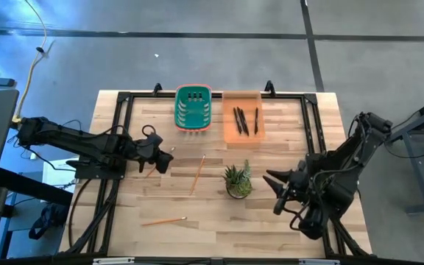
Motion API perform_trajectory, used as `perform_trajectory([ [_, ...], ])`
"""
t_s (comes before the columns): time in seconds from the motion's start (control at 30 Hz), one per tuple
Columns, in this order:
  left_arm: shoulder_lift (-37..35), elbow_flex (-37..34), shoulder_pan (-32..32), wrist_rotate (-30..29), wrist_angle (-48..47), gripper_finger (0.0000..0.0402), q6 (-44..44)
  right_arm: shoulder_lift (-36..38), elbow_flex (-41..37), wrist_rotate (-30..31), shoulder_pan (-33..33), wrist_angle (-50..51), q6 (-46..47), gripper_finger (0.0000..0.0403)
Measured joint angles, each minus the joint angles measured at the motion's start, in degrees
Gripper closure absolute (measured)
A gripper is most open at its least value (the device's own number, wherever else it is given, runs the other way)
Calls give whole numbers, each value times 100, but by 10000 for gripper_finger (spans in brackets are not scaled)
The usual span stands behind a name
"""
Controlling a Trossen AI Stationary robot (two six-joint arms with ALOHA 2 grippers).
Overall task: Sort pens & pencils
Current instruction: Put the middle left pencil into the green bin
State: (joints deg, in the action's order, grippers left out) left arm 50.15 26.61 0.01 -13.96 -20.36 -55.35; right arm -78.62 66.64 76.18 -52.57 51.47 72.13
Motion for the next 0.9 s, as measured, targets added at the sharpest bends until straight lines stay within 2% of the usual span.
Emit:
perform_trajectory([
  [0.33, 0, 0, 0, -170, -90, 344, 94, 3, -681, 205, -226, -1051, 2, 306],
  [0.63, 0, 0, 2, -227, -254, 344, 76, 3, -1190, 160, -251, -1850, -10, 306],
  [0.9, 0, 0, 2, -229, -407, 344, -42, 3, -1787, 123, -601, -2591, 188, 306],
])
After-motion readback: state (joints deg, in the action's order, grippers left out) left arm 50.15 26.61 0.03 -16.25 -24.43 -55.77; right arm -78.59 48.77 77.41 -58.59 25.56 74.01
